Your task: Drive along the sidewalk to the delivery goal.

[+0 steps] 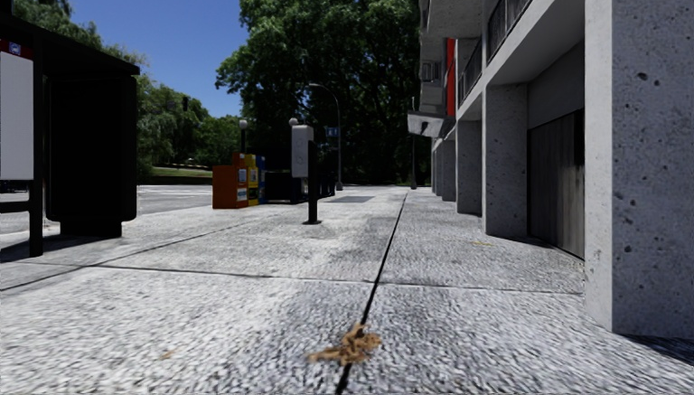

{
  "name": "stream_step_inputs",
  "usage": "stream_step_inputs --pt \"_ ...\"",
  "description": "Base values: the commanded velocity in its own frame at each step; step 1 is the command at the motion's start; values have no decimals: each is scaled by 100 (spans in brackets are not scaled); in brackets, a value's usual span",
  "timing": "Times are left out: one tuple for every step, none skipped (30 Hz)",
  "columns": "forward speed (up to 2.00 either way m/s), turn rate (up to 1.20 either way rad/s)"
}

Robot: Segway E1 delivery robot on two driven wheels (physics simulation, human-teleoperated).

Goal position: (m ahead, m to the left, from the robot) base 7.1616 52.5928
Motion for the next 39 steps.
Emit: stream_step_inputs --pt "200 -21" --pt "200 -12" --pt "200 -12" --pt "200 -8" --pt "200 -7" --pt "200 -7" --pt "200 -7" --pt "200 -17" --pt "200 -25" --pt "200 -32" --pt "200 -32" --pt "200 -35" --pt "200 -36" --pt "200 -36" --pt "200 -36" --pt "200 -36" --pt "200 -36" --pt "200 -26" --pt "200 0" --pt "200 0" --pt "200 0" --pt "200 0" --pt "200 0" --pt "200 0" --pt "200 0" --pt "200 0" --pt "200 0" --pt "200 0" --pt "200 0" --pt "200 0" --pt "200 0" --pt "200 0" --pt "200 0" --pt "200 0" --pt "200 0" --pt "200 -2" --pt "200 -16" --pt "200 -16" --pt "200 -23"
